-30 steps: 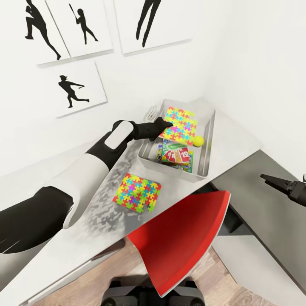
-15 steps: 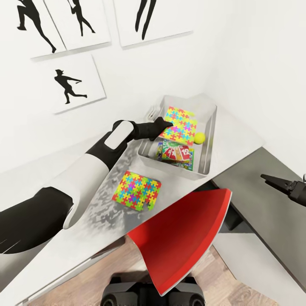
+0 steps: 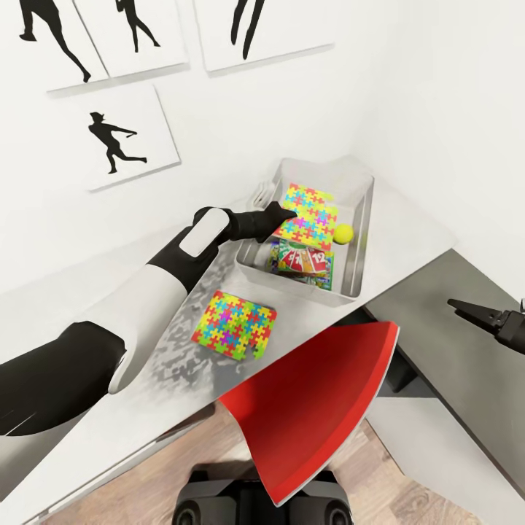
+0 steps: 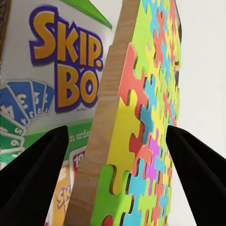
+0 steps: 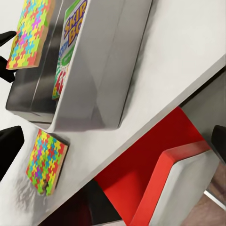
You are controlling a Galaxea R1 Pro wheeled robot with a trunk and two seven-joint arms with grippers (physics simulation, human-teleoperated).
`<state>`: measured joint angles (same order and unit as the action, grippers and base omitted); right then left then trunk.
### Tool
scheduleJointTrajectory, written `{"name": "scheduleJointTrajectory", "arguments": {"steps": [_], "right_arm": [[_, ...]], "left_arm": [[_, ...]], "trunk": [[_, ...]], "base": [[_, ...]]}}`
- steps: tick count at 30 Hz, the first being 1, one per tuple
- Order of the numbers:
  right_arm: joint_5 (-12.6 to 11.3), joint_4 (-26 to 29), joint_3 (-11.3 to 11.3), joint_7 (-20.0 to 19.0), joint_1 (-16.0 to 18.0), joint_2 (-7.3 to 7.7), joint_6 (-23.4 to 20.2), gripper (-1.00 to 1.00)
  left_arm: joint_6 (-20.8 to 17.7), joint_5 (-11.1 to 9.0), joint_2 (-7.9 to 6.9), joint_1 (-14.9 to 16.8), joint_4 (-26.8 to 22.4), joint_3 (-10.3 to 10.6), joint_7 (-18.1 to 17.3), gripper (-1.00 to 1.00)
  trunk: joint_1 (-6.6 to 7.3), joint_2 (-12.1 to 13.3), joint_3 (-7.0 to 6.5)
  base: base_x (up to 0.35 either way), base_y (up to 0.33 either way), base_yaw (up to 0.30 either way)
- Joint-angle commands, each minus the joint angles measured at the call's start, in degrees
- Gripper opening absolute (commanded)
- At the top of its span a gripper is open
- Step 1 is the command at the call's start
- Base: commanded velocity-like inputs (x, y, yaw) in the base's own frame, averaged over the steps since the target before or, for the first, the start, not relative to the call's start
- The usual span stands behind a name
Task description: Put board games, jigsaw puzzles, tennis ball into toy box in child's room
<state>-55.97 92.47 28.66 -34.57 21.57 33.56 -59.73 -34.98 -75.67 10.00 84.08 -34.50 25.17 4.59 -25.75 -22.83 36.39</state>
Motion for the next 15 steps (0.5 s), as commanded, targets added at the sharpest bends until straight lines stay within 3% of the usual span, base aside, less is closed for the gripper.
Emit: {"name": "scheduleJointTrajectory", "arguments": {"steps": [1,10,11,15], "right_arm": [[0.3,0.0,0.1,-0.4,0.1,0.01,-0.3,1.0],[0.3,0.0,0.1,-0.4,0.1,0.01,-0.3,1.0],[0.3,0.0,0.1,-0.4,0.1,0.01,-0.3,1.0],[0.3,0.0,0.1,-0.4,0.1,0.0,-0.3,1.0]], "left_arm": [[-0.1,-0.6,0.0,0.0,0.0,0.1,0.5,-1.0],[0.1,-0.2,0.0,0.0,0.5,0.1,0.6,-1.0],[0.1,-0.1,0.0,0.0,0.6,0.1,0.6,1.0],[0.3,0.0,0.0,0.0,0.8,0.1,0.7,1.0]], "trunk": [[-0.03,-0.1,0.08],[-0.03,-0.1,0.11],[-0.03,-0.1,0.11],[-0.03,-0.1,0.11]], "base": [[0.0,0.0,0.0],[0.0,0.0,0.0],[0.0,0.0,0.0],[0.0,0.0,0.0]]}}
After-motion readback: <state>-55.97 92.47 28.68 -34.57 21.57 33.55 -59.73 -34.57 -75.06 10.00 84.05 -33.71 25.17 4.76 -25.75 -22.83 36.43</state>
